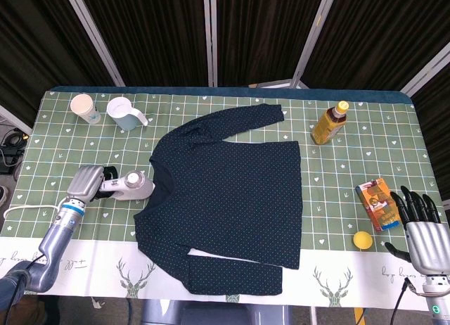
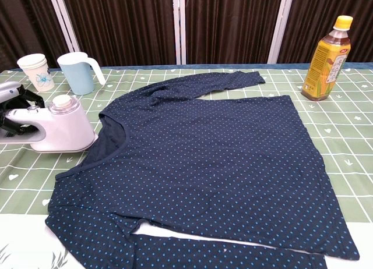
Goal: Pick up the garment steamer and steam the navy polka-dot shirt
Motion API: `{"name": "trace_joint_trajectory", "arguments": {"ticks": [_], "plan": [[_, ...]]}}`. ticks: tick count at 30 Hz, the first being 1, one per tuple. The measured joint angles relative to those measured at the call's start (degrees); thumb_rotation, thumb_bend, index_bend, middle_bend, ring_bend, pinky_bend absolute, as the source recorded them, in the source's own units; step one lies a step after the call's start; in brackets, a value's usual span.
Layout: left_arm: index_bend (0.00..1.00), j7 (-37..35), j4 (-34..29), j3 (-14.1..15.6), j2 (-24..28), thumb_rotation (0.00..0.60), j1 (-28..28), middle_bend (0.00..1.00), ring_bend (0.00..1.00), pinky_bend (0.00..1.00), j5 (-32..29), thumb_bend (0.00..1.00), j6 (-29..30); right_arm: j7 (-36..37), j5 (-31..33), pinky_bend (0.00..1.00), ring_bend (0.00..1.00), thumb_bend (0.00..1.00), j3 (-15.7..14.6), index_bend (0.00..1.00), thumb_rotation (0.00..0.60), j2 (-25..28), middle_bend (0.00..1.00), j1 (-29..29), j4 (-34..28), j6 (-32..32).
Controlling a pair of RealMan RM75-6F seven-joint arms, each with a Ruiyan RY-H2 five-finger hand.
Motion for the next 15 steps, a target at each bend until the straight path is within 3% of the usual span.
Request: {"name": "trace_joint_trajectory", "arguments": {"ticks": [3,5,6,8,15], "plan": [[0.3,-0.71,1.02,0.41,-0.13,0.6,0.06,0.17,0.18,0.32,-0.38,0.0,-1.99,-0.31,0.01,0.0,0.0,0.0,-0.04,0.0,0.6,-0.11,0.0,0.03,-0.09,-0.08],[0.13,-0.8,1.0,0.78,0.17,0.6,0.0,0.04,0.05,0.17,-0.46,0.0,-3.25,-0.46,-0.03,0.0,0.0,0.0,-0.09,0.0,0.6,-0.13,0.0,0.04,-0.16,-0.12],[0.06,-0.88,0.81,0.94,0.47,0.6,-0.01,0.0,0.01,0.1,-0.45,0.0,-3.76,-0.47,-0.05,0.0,0.0,0.0,-0.09,0.0,0.6,-0.12,0.0,0.04,-0.19,-0.09],[0.0,-1.32,-0.08,1.11,1.17,0.6,0.06,0.0,0.0,0.04,-0.35,0.0,-4.05,-0.37,-0.03,0.0,0.0,0.0,-0.07,0.0,0.6,-0.07,0.0,0.0,-0.21,0.0],[0.0,-1.99,-4.58,1.38,4.43,0.6,0.58,0.0,0.0,0.0,0.24,0.0,-3.6,0.09,-0.28,0.0,0.0,0.0,-0.13,0.0,0.6,0.16,0.0,-0.07,-0.29,0.14]]}}
